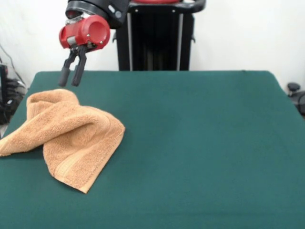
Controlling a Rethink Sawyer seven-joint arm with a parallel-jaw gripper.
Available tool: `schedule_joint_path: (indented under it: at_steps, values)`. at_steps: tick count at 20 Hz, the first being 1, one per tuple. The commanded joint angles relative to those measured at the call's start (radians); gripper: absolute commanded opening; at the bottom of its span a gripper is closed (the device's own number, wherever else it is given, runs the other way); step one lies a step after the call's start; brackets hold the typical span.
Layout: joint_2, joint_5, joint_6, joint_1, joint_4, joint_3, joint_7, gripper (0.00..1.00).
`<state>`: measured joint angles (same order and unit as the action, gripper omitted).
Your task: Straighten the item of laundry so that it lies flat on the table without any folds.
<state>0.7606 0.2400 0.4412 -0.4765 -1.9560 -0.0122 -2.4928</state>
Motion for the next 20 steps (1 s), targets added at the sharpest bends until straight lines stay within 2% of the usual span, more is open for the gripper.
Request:
schedule_joint_path:
  at_steps: [1, 5, 10, 15, 20]
  values:
    - [-0.072, -0.032, -0.038, -0.008, -0.007, 0.077, -0.154, 1.0]
    - [-0.15, -0.034, -0.029, -0.02, 0.032, 0.085, -0.143, 1.0]
    - [-0.212, 0.026, -0.043, -0.086, 0.081, 0.158, -0.134, 1.0]
    - [-0.229, 0.038, -0.073, -0.112, 0.098, 0.191, -0.108, 1.0]
    - [-0.191, 0.022, -0.101, -0.109, 0.077, 0.182, -0.095, 1.0]
